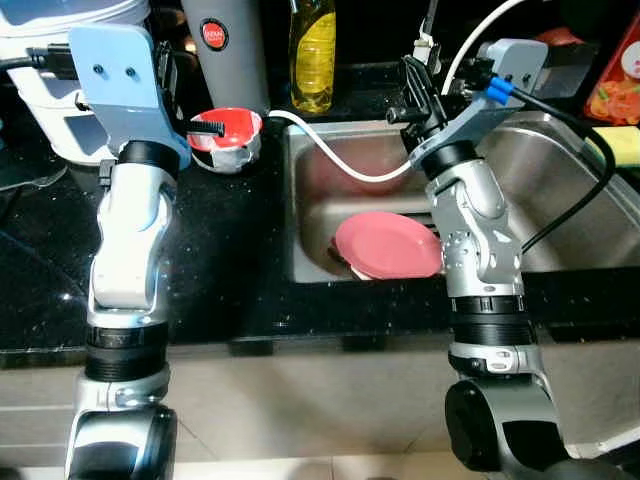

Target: Kitchen organization

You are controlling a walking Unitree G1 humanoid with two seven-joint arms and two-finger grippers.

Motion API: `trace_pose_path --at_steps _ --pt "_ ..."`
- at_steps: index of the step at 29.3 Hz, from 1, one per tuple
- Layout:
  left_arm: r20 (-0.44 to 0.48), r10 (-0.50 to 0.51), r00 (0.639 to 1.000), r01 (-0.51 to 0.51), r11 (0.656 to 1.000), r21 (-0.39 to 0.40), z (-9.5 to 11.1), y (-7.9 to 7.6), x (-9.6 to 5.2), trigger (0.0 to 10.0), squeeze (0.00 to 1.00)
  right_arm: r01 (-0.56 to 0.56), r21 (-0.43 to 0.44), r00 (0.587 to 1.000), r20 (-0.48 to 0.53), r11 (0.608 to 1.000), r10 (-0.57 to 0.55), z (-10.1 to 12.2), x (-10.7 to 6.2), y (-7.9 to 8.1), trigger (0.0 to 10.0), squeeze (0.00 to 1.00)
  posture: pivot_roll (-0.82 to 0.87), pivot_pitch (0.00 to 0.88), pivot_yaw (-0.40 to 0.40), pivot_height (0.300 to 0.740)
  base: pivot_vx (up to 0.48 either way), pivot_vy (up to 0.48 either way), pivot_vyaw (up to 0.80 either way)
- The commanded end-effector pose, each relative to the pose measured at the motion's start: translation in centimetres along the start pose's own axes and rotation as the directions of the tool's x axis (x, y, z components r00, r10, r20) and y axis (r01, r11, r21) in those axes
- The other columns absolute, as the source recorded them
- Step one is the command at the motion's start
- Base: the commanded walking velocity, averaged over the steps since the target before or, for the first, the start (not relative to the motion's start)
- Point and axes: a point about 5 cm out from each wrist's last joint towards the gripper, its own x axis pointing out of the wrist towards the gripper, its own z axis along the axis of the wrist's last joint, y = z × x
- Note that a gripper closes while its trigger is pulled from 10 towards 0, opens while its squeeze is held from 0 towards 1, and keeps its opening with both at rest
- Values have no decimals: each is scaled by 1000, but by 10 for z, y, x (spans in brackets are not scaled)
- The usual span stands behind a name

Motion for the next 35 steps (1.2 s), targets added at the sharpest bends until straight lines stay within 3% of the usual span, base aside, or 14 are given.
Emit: trace_pose_path --at_steps 1,5,21,23,26,32,33,35 --pt "16 11 1000 -11 1000 27 2 4 -1 10000 0 -5 3 1000 -2 1000 5 -1 2 3 10000 0 32 27 51 740 398 0 0" --pt "16 10 1000 -11 1000 27 2 4 -1 10000 0 -4 2 1000 -2 1000 4 -1 2 3 10000 0 33 28 51 740 338 0 0" --pt "30 -27 999 26 999 22 1 -6 -5 10000 0 -1 -2 1000 -2 1000 1 -2 0 -1 10000 0 30 18 51 740 0 0 0" --pt "23 -29 999 28 999 33 1 -6 -5 10000 0 -1 -3 1000 -2 1000 1 -2 0 -1 10000 0 28 15 51 740 0 0 0" --pt "8 -58 998 57 992 112 -1 -4 -2 10000 0 -3 -4 1000 -3 1000 3 -2 1 -1 10000 0 26 11 51 740 0 0 0" --pt "-223 -103 970 152 964 219 -19 21 10 10000 0 -6 -6 1000 -2 1000 5 -2 3 -1 10000 0 28 7 50 740 0 0 0" --pt "-291 -126 948 204 946 254 -23 30 11 10000 0 -6 -6 1000 -2 1000 6 -2 3 -1 10000 0 28 7 50 740 0 0 0" --pt "-399 -178 899 291 925 243 -28 44 12 10000 0 -6 -7 1000 -2 1000 6 -2 3 -1 10000 0 32 4 51 740 0 0 0"
